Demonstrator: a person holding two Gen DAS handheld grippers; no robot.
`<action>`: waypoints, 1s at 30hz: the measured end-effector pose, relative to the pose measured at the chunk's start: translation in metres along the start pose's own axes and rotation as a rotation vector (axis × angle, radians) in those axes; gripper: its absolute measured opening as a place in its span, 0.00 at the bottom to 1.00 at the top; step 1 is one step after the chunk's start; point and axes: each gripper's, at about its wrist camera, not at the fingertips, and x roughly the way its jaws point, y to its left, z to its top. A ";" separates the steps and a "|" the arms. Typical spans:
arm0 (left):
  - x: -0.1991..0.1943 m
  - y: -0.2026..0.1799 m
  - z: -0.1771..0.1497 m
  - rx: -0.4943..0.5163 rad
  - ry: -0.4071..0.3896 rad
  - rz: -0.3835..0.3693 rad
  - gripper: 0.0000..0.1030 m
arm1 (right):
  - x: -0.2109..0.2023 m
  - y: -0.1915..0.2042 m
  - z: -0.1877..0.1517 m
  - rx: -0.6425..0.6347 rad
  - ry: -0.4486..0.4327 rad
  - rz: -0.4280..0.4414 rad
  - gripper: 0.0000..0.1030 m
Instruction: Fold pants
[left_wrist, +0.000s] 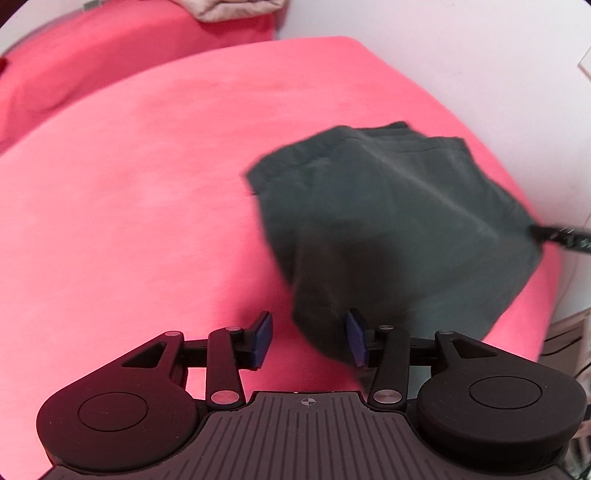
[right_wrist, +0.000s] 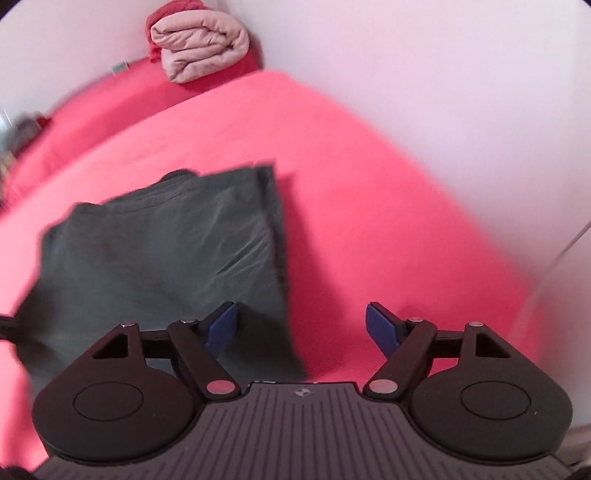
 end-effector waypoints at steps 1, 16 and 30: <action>-0.006 -0.003 -0.001 0.036 -0.001 0.047 1.00 | -0.005 0.006 -0.003 -0.036 -0.021 -0.049 0.79; 0.017 -0.077 0.010 0.329 0.010 0.180 1.00 | 0.004 0.041 -0.037 -0.091 -0.019 -0.102 0.86; -0.030 -0.101 -0.003 0.275 -0.023 0.165 1.00 | -0.038 0.110 -0.061 0.006 0.096 -0.087 0.92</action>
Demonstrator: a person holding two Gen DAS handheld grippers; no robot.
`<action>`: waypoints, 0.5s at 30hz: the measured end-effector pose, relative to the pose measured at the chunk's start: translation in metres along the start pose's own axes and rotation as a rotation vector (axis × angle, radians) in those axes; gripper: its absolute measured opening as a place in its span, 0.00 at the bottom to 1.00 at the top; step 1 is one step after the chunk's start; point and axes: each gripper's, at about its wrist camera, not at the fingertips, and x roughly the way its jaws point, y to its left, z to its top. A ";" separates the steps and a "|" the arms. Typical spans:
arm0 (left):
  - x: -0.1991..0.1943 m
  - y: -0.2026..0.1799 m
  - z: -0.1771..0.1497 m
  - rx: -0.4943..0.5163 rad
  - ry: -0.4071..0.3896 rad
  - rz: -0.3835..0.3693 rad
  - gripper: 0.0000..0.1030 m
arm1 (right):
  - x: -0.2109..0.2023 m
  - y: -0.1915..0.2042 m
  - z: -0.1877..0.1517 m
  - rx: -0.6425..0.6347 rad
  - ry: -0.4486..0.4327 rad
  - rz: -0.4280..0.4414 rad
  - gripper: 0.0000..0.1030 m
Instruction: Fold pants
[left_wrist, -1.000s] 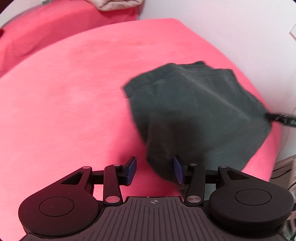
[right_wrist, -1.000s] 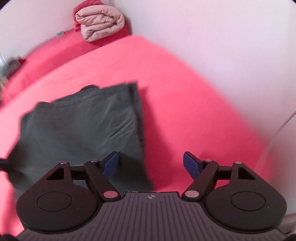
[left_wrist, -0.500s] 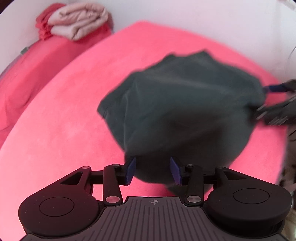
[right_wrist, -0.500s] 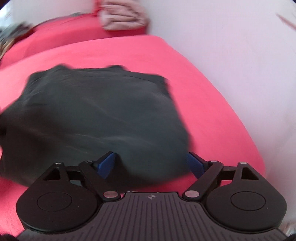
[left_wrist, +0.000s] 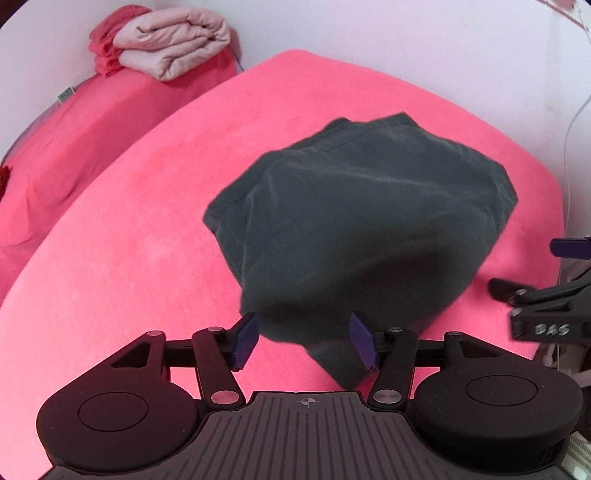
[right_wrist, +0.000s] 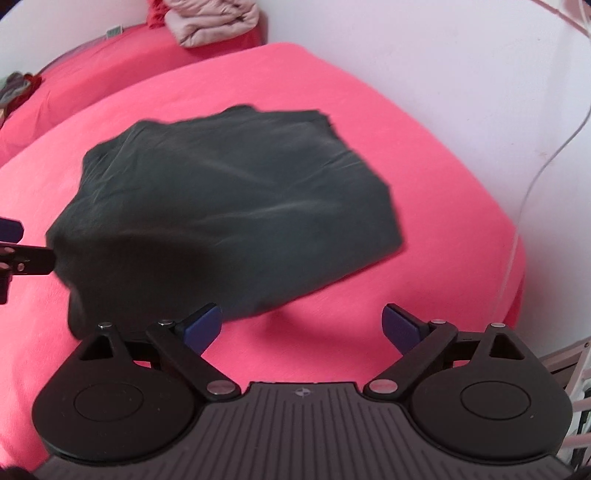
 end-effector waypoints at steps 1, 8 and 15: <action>-0.001 -0.002 -0.002 -0.002 0.004 0.006 1.00 | 0.000 0.004 -0.003 -0.002 0.007 -0.002 0.92; 0.003 -0.009 -0.006 0.015 0.013 0.012 1.00 | 0.004 0.020 -0.009 -0.044 0.017 -0.025 0.93; 0.009 -0.012 -0.008 0.029 0.042 -0.014 1.00 | 0.006 0.018 -0.010 -0.042 0.032 -0.030 0.93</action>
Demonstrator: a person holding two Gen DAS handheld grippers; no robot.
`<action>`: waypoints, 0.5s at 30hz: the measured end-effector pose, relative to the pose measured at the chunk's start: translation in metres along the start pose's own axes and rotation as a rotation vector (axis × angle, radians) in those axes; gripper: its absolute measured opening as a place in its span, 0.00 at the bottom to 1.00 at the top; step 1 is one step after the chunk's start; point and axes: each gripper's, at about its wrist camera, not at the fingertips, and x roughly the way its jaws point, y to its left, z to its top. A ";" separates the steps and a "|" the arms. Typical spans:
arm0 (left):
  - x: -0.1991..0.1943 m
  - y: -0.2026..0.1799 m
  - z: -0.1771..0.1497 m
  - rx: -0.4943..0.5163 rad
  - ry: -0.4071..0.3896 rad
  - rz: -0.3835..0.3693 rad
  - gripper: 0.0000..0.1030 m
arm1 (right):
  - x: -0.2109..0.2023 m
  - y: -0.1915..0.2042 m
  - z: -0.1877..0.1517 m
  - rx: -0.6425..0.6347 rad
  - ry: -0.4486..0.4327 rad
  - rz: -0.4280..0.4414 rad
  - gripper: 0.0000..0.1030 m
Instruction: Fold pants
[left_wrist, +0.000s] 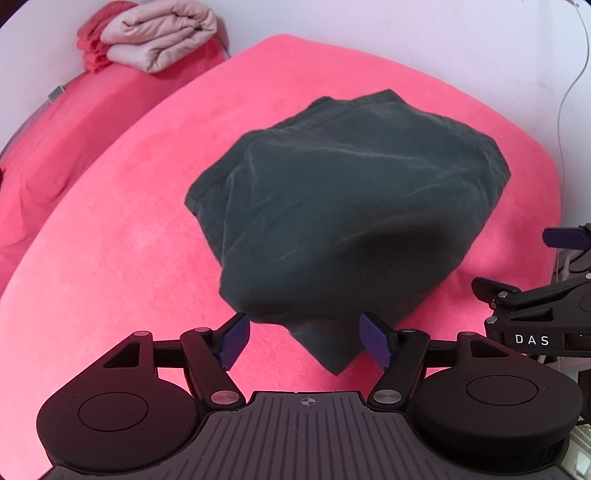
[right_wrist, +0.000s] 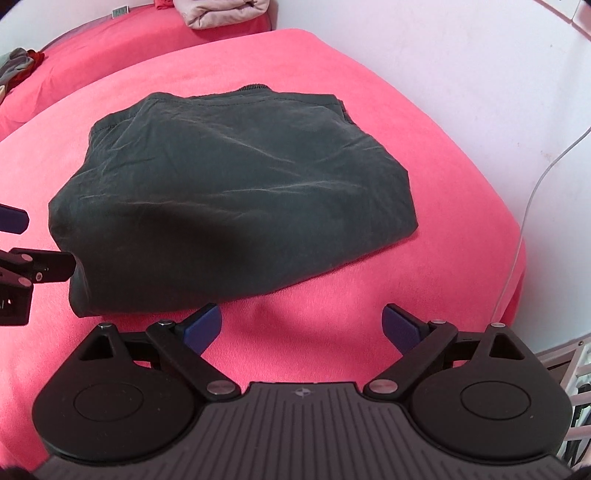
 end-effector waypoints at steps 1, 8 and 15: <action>0.001 0.000 0.000 0.000 0.006 -0.006 1.00 | 0.001 0.000 0.000 0.000 0.001 -0.003 0.92; 0.006 -0.001 -0.003 0.009 0.011 -0.011 1.00 | 0.002 0.001 0.002 0.000 0.004 -0.004 0.93; 0.008 -0.005 -0.005 0.016 0.023 -0.030 1.00 | 0.003 0.001 0.001 -0.011 0.011 -0.003 0.93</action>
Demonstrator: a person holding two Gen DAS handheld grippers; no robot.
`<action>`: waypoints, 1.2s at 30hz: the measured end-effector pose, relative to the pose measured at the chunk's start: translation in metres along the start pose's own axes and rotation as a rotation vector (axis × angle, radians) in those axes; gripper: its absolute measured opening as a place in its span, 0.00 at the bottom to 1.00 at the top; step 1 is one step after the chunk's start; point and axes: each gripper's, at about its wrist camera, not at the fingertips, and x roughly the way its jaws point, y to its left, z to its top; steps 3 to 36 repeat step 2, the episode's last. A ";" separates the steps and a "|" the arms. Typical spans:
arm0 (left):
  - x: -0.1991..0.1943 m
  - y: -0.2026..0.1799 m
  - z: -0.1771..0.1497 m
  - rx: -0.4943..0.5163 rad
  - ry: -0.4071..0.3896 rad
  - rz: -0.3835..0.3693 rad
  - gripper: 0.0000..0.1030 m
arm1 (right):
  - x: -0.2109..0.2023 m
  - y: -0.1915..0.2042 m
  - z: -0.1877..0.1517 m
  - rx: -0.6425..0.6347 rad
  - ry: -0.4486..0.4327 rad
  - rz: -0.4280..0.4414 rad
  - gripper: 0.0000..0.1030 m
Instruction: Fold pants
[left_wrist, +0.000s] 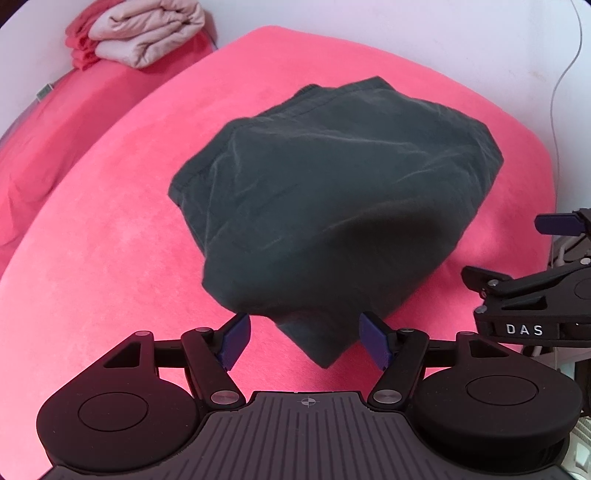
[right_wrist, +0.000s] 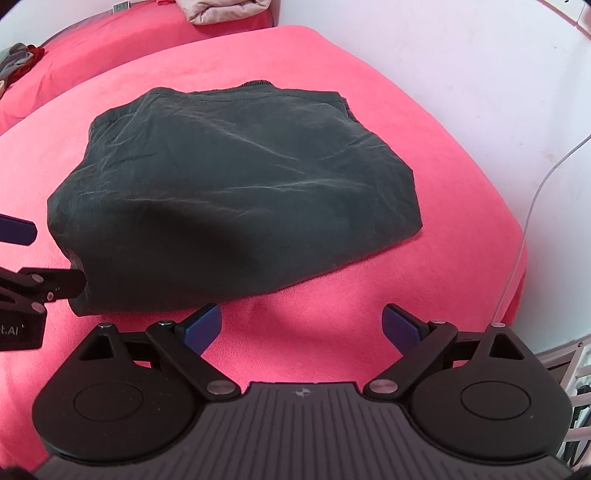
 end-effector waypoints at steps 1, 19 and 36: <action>0.000 -0.001 0.000 -0.002 0.005 0.000 1.00 | 0.000 -0.001 0.000 0.000 0.001 0.001 0.93; 0.001 -0.002 -0.001 -0.002 0.010 0.004 1.00 | 0.000 -0.001 0.000 0.000 0.001 0.001 0.93; 0.001 -0.002 -0.001 -0.002 0.010 0.004 1.00 | 0.000 -0.001 0.000 0.000 0.001 0.001 0.93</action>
